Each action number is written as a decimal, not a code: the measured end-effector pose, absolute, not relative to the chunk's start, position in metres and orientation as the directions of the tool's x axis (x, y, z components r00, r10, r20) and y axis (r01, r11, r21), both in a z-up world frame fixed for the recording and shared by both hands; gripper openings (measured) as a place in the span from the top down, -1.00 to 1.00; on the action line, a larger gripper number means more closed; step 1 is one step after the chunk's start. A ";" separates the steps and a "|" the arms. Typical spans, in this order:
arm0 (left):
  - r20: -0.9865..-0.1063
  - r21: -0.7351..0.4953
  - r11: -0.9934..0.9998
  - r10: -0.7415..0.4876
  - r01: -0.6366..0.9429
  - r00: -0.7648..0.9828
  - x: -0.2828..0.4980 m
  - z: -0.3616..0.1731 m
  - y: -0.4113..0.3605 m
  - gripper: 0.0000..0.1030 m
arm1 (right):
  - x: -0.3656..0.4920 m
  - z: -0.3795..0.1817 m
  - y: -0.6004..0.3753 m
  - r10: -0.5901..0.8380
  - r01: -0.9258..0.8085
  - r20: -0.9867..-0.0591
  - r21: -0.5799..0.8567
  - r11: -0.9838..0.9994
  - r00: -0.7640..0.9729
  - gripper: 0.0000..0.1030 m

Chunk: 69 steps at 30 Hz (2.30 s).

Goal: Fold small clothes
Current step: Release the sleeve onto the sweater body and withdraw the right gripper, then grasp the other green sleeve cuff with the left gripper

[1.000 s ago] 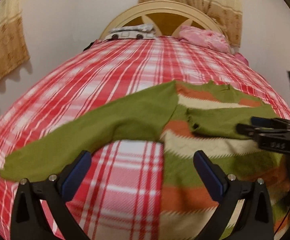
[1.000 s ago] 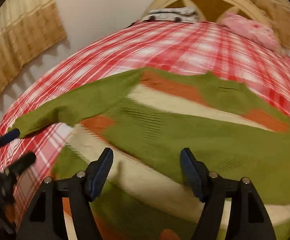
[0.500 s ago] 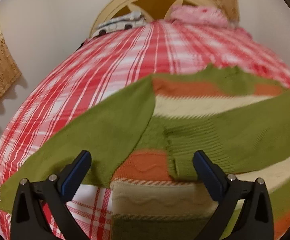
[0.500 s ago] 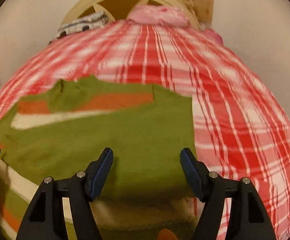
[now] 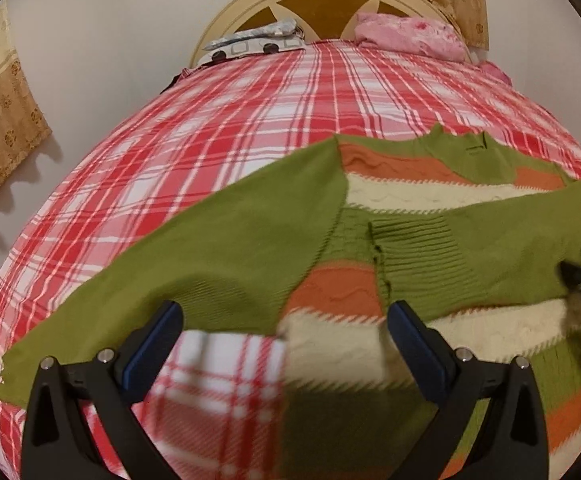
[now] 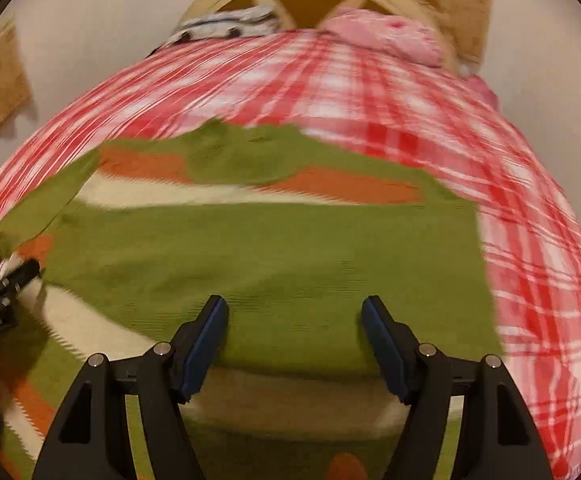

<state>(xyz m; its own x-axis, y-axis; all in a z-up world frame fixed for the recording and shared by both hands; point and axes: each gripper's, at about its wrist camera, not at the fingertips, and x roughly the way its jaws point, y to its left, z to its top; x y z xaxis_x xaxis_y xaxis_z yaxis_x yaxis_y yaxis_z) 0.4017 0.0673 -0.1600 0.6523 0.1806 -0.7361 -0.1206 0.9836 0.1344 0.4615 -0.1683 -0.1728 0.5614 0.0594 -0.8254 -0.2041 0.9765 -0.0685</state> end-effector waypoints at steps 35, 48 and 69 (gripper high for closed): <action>-0.747 -0.076 0.754 0.390 -0.652 0.538 0.244 -0.169 0.354 -0.99 | 0.426 -0.192 -0.029 0.220 -0.478 -0.791 -0.103 0.872 0.571 -0.40; -0.777 -0.147 0.736 0.328 -0.661 0.538 0.258 -0.189 0.363 -0.65 | 0.423 -0.193 -0.027 0.212 -0.474 -0.783 -0.118 0.872 0.585 -0.42; -0.666 -0.259 0.796 0.263 -0.547 0.698 0.256 -0.145 0.350 0.83 | 0.422 -0.194 -0.026 0.203 -0.471 -0.779 -0.132 0.872 0.593 -0.44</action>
